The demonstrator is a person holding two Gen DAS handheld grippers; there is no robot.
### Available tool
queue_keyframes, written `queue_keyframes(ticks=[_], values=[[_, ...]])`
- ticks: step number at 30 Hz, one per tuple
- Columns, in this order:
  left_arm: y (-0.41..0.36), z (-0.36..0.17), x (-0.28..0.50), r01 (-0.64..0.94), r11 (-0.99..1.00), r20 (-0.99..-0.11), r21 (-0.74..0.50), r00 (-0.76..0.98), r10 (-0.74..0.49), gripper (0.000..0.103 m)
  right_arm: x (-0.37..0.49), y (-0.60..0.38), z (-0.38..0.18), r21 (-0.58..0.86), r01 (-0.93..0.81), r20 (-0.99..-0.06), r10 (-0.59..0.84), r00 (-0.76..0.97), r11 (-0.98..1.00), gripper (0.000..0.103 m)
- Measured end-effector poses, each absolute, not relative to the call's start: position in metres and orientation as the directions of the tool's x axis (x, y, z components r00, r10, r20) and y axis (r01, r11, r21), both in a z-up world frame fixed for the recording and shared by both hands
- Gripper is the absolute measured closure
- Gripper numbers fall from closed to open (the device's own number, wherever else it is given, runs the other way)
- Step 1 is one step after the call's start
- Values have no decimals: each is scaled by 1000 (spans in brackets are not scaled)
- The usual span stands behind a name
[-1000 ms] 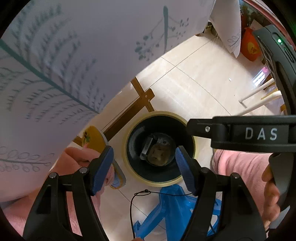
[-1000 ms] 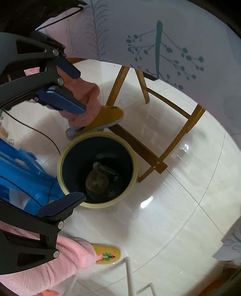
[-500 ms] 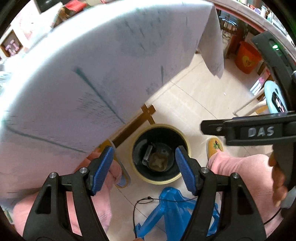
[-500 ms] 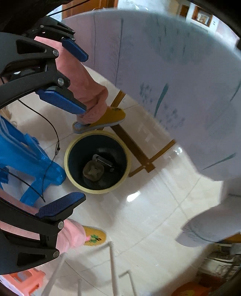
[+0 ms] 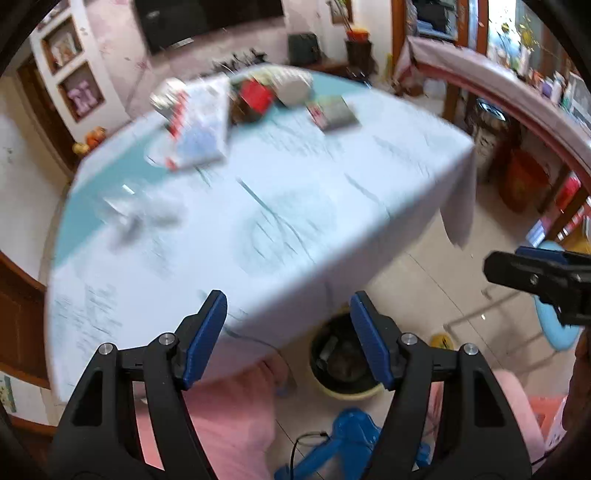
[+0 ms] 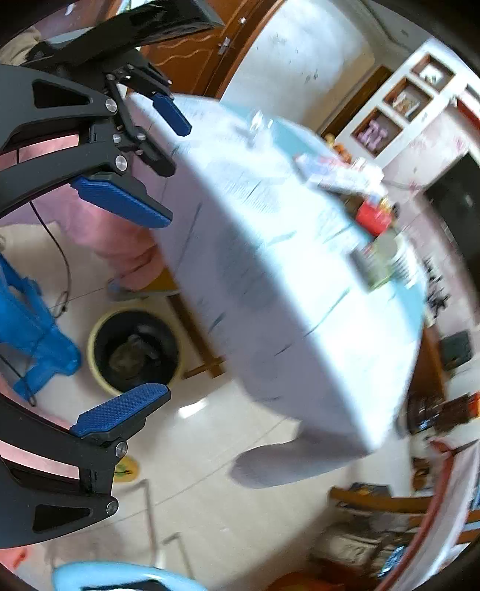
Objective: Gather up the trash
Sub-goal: 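Grasp the clear plastic bottle with the left tool while the right tool grasps the snack packet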
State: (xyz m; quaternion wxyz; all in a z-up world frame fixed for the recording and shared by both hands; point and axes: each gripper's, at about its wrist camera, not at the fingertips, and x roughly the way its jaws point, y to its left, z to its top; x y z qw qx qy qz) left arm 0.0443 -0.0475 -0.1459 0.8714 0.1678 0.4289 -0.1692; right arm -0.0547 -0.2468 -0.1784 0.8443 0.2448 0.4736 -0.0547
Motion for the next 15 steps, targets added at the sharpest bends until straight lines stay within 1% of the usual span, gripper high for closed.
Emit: queue_keyframes(ticks=[4,7,10,15], values=[[-21,-108,61,382,910,-786,160,607,-116,36,-44,-233,-130,344,270,-798,129,589,899,15],[-4,-89,78,336,929,-798,156,597,-82,36,-29,-226,-96,328,221,-780,131,612,919,15],[19,-77,96,290,950,-821,113,566,-75,36,-8,-219,-74,321,191,-763,134,632,928,15],[52,-75,129,184,978,-836,100,548,-18,36,41,-213,-64,301,195,-765,114,634,934,15]])
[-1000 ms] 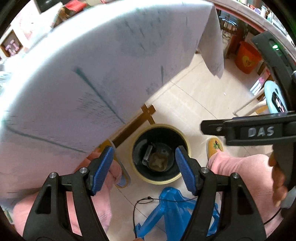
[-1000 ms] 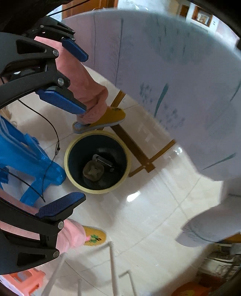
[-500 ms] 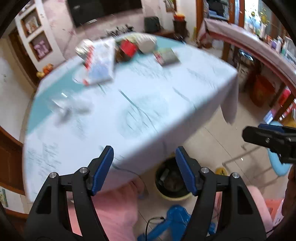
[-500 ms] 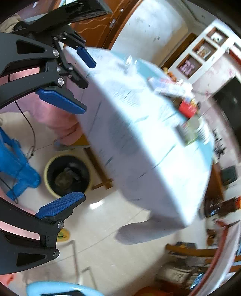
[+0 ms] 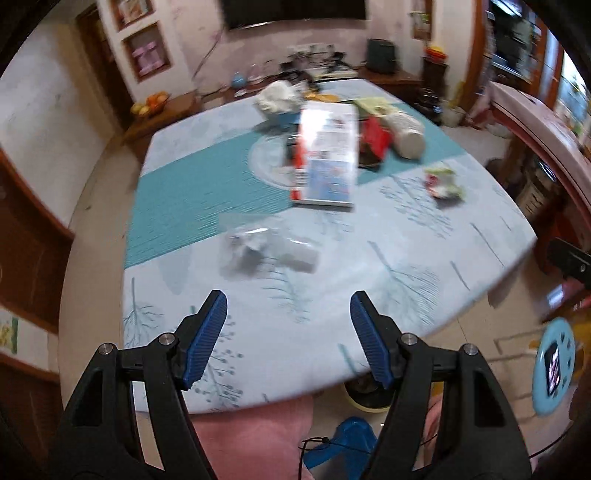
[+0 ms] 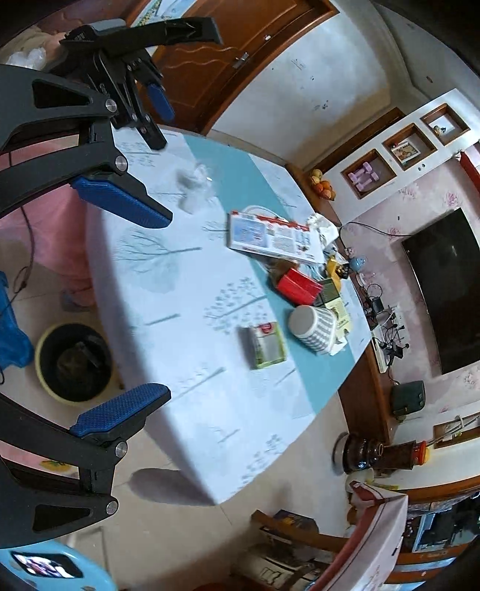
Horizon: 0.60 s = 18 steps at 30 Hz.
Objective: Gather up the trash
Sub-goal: 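Grasp the clear plastic bottle with the left tool while the right tool grasps the snack packet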
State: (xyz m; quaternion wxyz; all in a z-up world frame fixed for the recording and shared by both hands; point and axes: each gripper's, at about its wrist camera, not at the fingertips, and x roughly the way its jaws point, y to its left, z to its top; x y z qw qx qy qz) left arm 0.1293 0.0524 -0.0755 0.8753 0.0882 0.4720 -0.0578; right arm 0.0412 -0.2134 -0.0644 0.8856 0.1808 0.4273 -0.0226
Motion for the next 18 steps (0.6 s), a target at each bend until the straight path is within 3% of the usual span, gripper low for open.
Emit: queue_keyframes(ticks=[4,10,18], values=[[85,-87,156,75,997,-878,-27,474,-59,36,79,-223,-72,313,232,-777,108,620,921,16],[106,-109,180,-50,985,-885,-165,449,-126,36,133,-244,-104,362,323,-816,129,564,874,25],[115,-146,207,-190,943,-910,-272,369,-188,36,178,-264,-161,431,432,-840,178,513,792,33]])
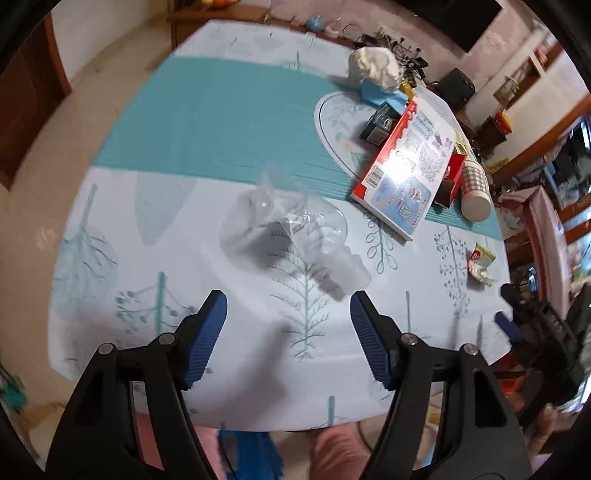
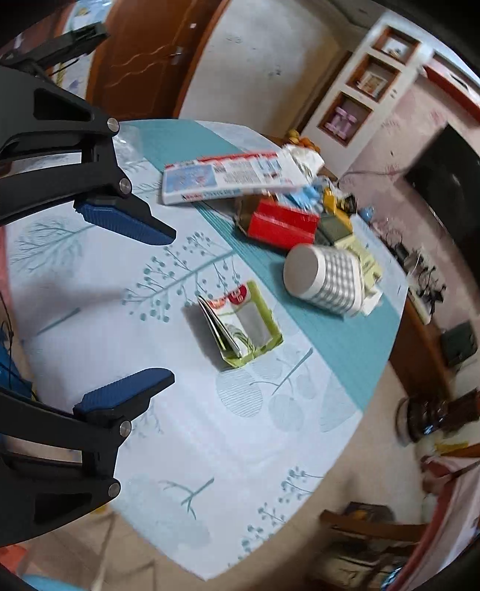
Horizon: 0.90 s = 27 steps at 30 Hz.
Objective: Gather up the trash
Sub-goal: 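Grasp the clear plastic bottle with the left tool while the right tool grasps the snack packet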
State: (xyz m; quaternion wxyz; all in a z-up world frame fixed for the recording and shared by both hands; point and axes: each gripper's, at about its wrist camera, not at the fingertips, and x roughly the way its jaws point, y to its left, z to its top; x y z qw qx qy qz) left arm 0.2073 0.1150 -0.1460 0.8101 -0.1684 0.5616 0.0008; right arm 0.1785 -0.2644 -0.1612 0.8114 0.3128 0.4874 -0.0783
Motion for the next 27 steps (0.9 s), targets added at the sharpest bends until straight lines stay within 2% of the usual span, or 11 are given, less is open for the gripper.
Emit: queue_keyframes(ticks=[5,11,16,17,18,19,22,23,27], values=[[116,-163,223,-245,905,-900,-349,357,-250,36,198,-271,-184,439,477,-846,171,505,762,37],[118,-173,244,-300,882,-901,-363,354,-251,36,220,-276,-198,453,503,-841,165,515,736,47],[117,-179,260,-337,866,-899,-369,365,-241,36,237,-274,-200,435,523,-848,138,512,733,64],[117,-180,263,-349,859,-898,-374,368,-241,37,241,-274,-201,427,527,-851,130,508,735,71],[118,-181,266,-359,852,-897,-380,368,-244,38,242,-273,-201,420,532,-854,122,506,735,77],[119,-183,268,-369,845,-896,-387,369,-249,44,243,-273,-201,415,538,-856,115,504,734,80],[119,-188,273,-384,834,-896,-397,360,-261,68,243,-276,-205,424,551,-853,111,510,719,93],[119,-188,273,-384,832,-894,-401,363,-263,68,242,-276,-206,431,548,-850,118,514,717,97],[114,-183,271,-364,861,-902,-356,375,-215,70,234,-275,-204,442,526,-839,128,529,726,98]])
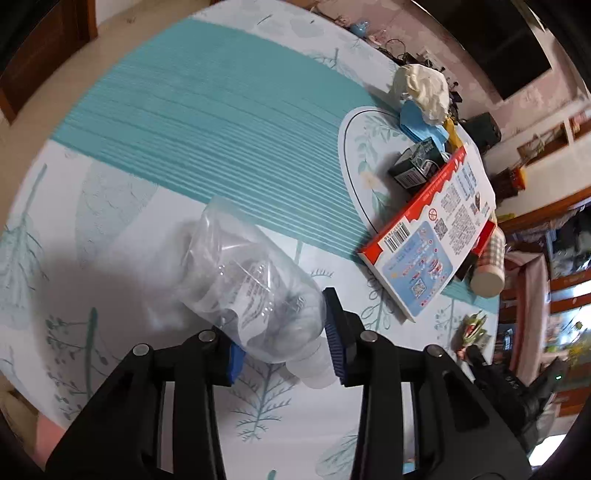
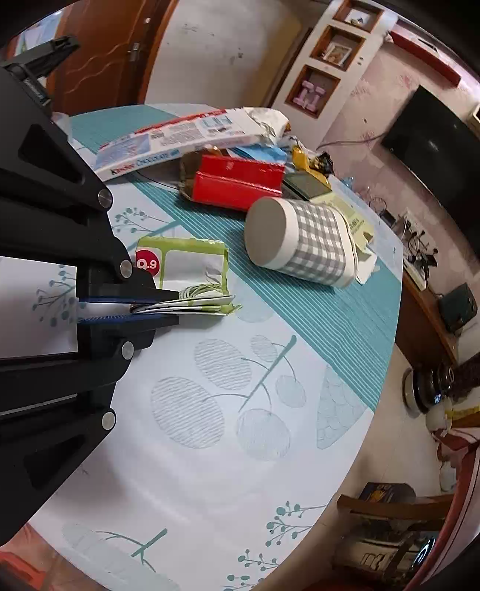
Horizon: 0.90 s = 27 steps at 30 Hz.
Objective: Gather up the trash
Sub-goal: 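Grasp the clear plastic bottle with the left tool while the right tool grasps the snack packet, then carry the bottle and snack packet down over the trash bin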
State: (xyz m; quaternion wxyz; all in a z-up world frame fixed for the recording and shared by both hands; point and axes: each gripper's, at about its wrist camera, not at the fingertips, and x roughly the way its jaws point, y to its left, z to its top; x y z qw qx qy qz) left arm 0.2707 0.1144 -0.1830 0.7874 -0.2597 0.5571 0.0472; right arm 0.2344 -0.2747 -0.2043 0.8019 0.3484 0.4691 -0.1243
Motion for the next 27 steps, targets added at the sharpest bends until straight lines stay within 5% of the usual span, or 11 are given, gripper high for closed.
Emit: queue_keyframes(ticks=[27], values=[[9,-79,107,171,968,-834,-186,493,-248,70,21,-216,-113,459,310,-762,190,619,832,98]])
